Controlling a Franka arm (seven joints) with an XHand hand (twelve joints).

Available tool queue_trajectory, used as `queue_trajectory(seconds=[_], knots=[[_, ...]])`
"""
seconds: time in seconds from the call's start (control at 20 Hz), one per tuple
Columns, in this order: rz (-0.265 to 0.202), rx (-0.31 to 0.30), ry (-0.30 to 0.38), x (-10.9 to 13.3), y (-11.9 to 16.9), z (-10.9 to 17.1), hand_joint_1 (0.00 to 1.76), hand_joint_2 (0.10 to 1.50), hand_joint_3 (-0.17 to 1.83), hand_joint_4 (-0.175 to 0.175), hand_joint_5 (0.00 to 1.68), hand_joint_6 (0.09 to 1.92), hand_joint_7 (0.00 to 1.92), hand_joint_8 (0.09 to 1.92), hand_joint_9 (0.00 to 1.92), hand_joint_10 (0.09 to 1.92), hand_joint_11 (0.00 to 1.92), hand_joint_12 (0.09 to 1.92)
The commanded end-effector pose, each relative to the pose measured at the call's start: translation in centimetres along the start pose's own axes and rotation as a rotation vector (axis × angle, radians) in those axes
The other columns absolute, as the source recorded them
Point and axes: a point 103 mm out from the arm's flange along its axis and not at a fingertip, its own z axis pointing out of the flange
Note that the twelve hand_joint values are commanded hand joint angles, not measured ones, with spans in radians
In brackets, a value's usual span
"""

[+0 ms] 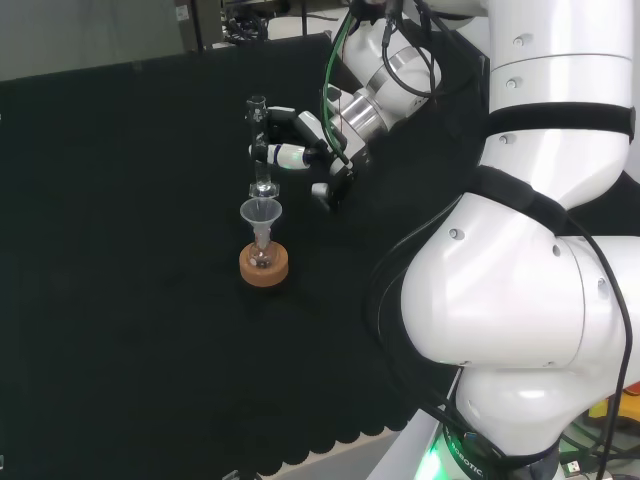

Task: Pick up the graduated cylinder.

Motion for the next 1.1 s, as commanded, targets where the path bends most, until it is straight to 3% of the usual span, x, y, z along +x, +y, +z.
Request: queue_trajectory(seconds=[0.05, 1.1], knots=[[-0.008, -0.003, 0.007, 0.18, 0.12, 0.14, 1.04, 0.98, -0.17, -0.033, 0.58, 0.43, 0.61, 0.56, 0.88, 0.39, 0.6, 1.2], [0.015, -0.007, 0.014, -0.55, 0.38, 0.72, 1.06, 1.04, -0.17, -0.028, 0.58, 0.54, 0.65, 0.57, 0.94, 0.36, 0.73, 1.13]])
